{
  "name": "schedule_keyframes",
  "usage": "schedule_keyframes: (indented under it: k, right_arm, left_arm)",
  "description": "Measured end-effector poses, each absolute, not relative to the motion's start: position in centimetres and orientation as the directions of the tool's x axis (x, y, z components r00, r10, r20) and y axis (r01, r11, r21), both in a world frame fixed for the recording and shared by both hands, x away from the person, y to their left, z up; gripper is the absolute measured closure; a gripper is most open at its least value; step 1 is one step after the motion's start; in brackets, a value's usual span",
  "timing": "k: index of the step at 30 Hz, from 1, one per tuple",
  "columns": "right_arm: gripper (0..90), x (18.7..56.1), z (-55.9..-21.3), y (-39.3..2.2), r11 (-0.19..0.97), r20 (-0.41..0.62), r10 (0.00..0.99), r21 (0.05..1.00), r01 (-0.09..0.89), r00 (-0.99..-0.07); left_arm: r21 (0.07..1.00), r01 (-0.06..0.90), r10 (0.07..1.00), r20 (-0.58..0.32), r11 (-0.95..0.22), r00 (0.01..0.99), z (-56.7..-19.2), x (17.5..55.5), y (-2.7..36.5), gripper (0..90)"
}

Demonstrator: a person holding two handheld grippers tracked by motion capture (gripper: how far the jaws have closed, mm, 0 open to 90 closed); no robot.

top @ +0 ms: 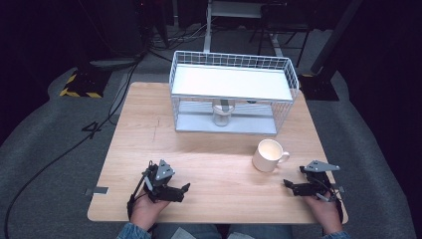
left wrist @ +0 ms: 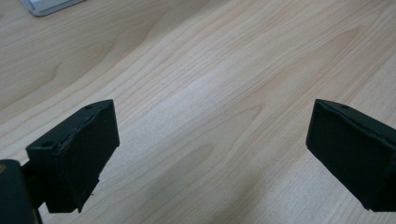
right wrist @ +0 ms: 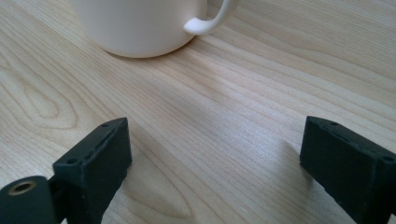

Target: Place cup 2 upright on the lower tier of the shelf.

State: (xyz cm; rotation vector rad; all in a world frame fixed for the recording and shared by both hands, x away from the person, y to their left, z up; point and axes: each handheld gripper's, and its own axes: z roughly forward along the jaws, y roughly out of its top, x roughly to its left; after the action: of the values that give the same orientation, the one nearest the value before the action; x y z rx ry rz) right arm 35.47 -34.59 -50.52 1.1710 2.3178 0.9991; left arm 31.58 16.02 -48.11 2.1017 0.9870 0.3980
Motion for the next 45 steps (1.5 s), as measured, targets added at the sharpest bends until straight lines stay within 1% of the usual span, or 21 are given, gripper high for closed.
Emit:
schedule_keyframes:
  k: [4, 7, 12, 14, 15, 16, 17, 28, 32, 33, 42, 45]
  right_arm:
    - [9.1, 35.5, -50.5, -34.6, 0.407, 0.0, 0.805, 0.727, 0.553, -0.593]
    - [9.1, 35.4, -50.5, -34.6, 0.408, -0.002, 0.806, 0.726, 0.554, -0.591]
    - [9.1, 35.4, -50.5, -34.6, 0.408, -0.002, 0.807, 0.726, 0.554, -0.591]
    - [9.2, 35.4, -50.5, -34.5, 0.407, -0.002, 0.808, 0.726, 0.555, -0.589]
    - [9.1, 35.4, -50.5, -34.5, 0.407, -0.003, 0.808, 0.726, 0.554, -0.59]
    - [9.1, 35.4, -50.5, -34.5, 0.407, -0.003, 0.808, 0.726, 0.554, -0.59]
    - [9.1, 35.4, -50.5, -34.5, 0.407, -0.002, 0.807, 0.726, 0.554, -0.59]
    - [7.4, 35.4, -50.5, -34.5, 0.411, -0.002, 0.805, 0.723, 0.555, -0.594]
    - [6.8, 35.4, -50.5, -34.5, 0.408, 0.001, 0.806, 0.723, 0.557, -0.592]
    - [6.7, 35.4, -50.5, -34.5, 0.409, 0.001, 0.806, 0.723, 0.557, -0.592]
    - [3.1, 35.5, -50.5, -34.5, 0.406, 0.002, 0.811, 0.718, 0.565, -0.586]
    - [2.2, 35.4, -50.4, -34.6, 0.393, 0.018, 0.814, 0.719, 0.574, -0.58]
  left_arm:
    - [0.728, 0.539, 0.753, -0.048, -0.423, 0.656, -48.6, 31.7, 15.9, 3.1]
    - [0.711, 0.546, 0.754, -0.034, -0.443, 0.656, -49.0, 31.8, 15.9, 2.8]
    - [0.677, 0.586, 0.748, -0.079, -0.444, 0.659, -49.9, 32.3, 15.9, 1.9]
    - [0.662, 0.594, 0.749, -0.073, -0.458, 0.659, -50.3, 32.4, 15.9, 1.9]
    - [0.666, 0.584, 0.753, -0.051, -0.464, 0.656, -50.5, 32.4, 15.9, 0.6]
    - [0.666, 0.584, 0.753, -0.051, -0.464, 0.656, -50.5, 32.4, 15.9, 0.4]
    - [0.66, 0.573, 0.752, -0.017, -0.486, 0.659, -50.5, 32.4, 15.8, 0.4]
    - [0.663, 0.573, 0.75, -0.026, -0.481, 0.661, -50.6, 32.8, 15.8, 0.2]
    - [0.661, 0.58, 0.765, -0.014, -0.476, 0.644, -50.5, 33.3, 15.8, 0.4]
    - [0.662, 0.589, 0.771, -0.026, -0.464, 0.636, -50.5, 33.4, 15.7, 0.5]
    - [0.662, 0.596, 0.781, -0.026, -0.454, 0.624, -50.6, 33.5, 15.7, 0.5]
    - [0.662, 0.596, 0.781, -0.026, -0.454, 0.624, -50.6, 33.5, 15.7, 0.5]
